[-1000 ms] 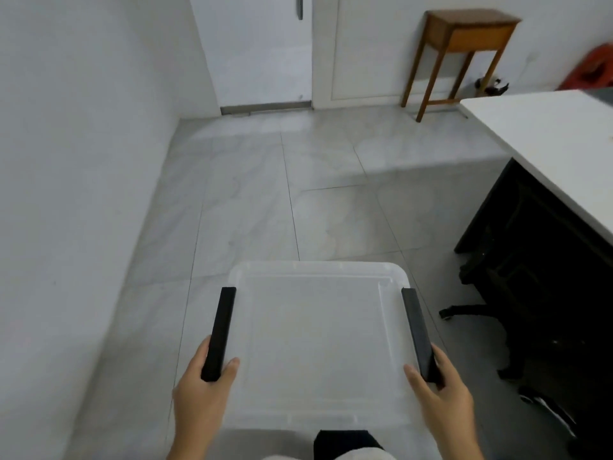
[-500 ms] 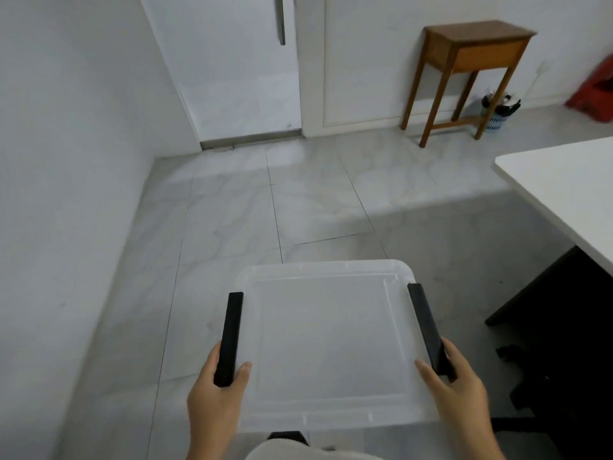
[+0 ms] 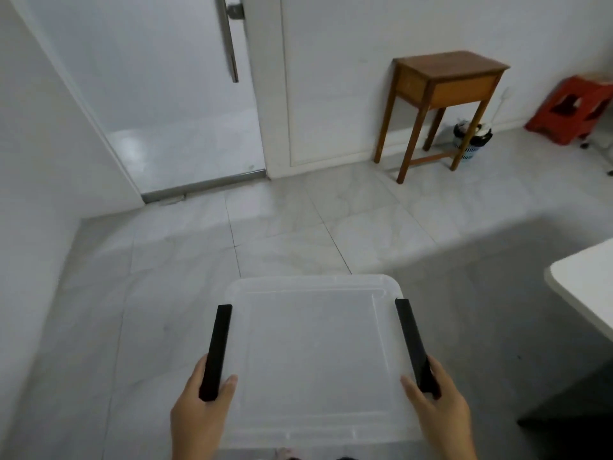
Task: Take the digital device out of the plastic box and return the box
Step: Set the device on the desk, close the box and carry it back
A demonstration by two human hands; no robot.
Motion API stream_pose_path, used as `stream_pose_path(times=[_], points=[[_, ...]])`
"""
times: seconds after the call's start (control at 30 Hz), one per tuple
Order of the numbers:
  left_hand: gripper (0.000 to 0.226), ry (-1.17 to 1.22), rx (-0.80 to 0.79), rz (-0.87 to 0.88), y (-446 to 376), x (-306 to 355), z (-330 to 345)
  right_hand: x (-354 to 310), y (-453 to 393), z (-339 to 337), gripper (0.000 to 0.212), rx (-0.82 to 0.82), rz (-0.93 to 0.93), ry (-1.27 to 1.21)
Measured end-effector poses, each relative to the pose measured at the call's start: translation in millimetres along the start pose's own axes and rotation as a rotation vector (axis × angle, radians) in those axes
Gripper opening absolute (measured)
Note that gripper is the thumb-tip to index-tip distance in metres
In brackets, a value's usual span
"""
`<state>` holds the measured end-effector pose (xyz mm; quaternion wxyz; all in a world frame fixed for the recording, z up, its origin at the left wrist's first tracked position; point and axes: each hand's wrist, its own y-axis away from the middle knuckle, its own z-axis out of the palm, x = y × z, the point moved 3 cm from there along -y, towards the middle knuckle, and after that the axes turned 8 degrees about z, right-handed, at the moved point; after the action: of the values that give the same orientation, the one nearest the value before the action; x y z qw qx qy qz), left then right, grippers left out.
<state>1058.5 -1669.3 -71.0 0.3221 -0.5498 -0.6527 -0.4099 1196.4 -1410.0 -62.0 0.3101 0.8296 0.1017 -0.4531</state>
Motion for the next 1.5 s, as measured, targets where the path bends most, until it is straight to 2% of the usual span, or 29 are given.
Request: stream_pose_path(times=[0.2, 0.4, 0.63, 0.9, 1.03, 1.2, 1.4, 1.5], points=[[0.052, -0.014, -0.129, 0.032, -144, 66, 87, -70, -118, 40, 0.055, 0.131, 0.074, -0.005], [0.051, -0.031, -0.173, 0.055, -277, 146, 186, -154, -272, 71, 0.055, 0.112, 0.097, -0.049], [0.054, -0.044, -0.182, 0.083, -408, 250, 293, -253, -423, 80, 0.054, 0.165, 0.082, -0.114], [0.054, -0.090, -0.328, 0.087, -546, 330, 464, -316, -598, 77, 0.054, 0.312, 0.162, -0.156], [0.052, -0.106, -0.418, 0.168, -619, 400, 559, -367, -695, 56, 0.053, 0.456, 0.149, -0.184], [0.053, -0.128, -0.571, 0.252, -673, 482, 673, -406, -787, 23, 0.052, 0.560, 0.199, -0.244], [0.054, -0.193, -0.694, 0.255, -698, 544, 820, -412, -905, -31, 0.050, 0.666, 0.302, -0.282], [0.054, -0.193, -0.720, 0.268, -703, 592, 914, -425, -986, -82, 0.052, 0.698, 0.306, -0.302]])
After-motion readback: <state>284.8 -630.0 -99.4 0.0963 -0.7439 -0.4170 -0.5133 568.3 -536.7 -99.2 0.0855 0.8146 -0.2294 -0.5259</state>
